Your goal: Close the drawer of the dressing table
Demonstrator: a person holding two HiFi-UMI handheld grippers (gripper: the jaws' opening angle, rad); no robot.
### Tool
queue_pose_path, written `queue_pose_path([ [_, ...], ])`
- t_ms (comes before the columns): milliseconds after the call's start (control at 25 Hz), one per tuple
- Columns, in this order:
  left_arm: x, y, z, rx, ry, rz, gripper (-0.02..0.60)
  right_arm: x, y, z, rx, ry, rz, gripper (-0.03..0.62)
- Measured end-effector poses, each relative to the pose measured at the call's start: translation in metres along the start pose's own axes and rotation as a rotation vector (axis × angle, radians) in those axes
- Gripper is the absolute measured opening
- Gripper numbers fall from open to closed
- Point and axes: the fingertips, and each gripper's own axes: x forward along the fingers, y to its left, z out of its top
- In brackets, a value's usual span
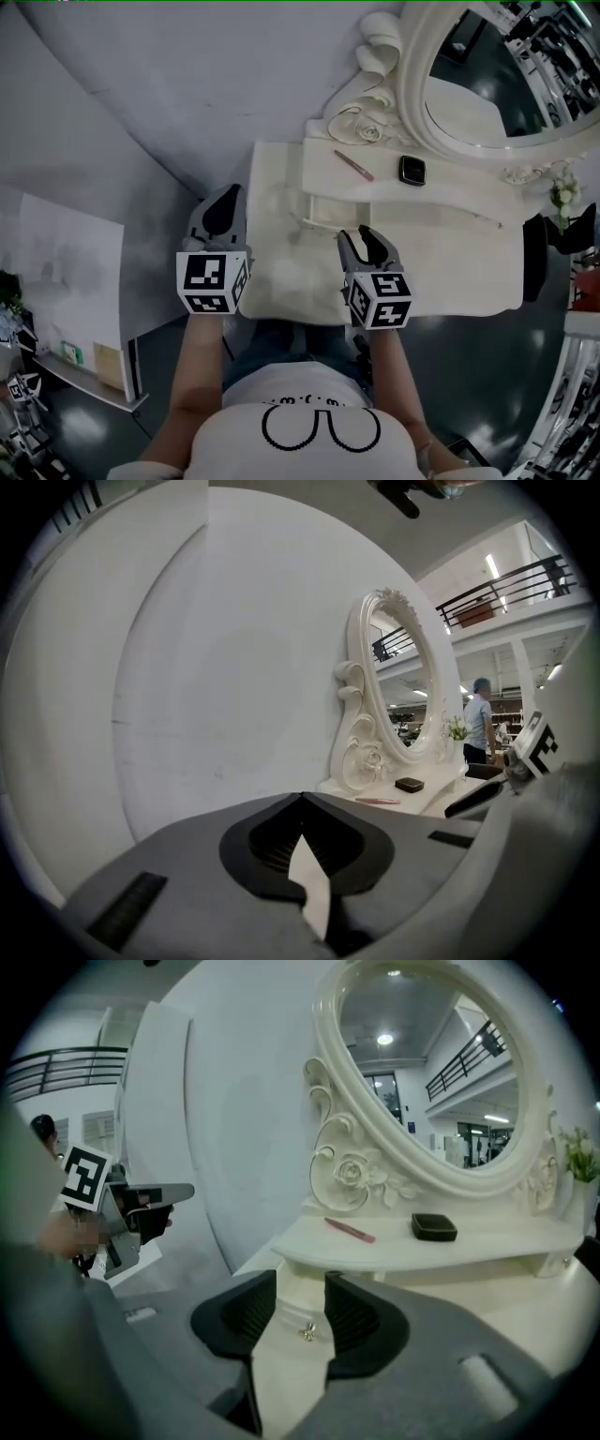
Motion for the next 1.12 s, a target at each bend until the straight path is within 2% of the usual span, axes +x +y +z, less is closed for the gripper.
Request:
queue_pose_path([
  [280,-0.006,0.003,-0.046,-0.038,0.086,-0.019,-0.002,0.029,-0.002,-0.053,0.072,0.123,-0.036,0.156],
  [520,-0.009,0.011,-0.066,-0.046,0.126,-0.017,-0.002,0.05,-0.003,-0.083,0.128,0.19,-0.071,0.156],
  [680,-0.009,0.014,-0.068,-0.049,0.129,-0.012,-0.002,0.055,-0.009,-0.089,0.131,0.186,-0.107,0.146],
  [760,-0.009,0.016,-0.068,-0.055,0.125,-0.009,-0.002,0.056,-0.01,-0.089,0.114,0.186,-0.111,0.109],
  [1120,-0.005,0.017,-0.063,-0.071,0.11,-0.017,-0.002,0.056,-0.009,-0.09,0.098,0.218,-0.099,0.104],
])
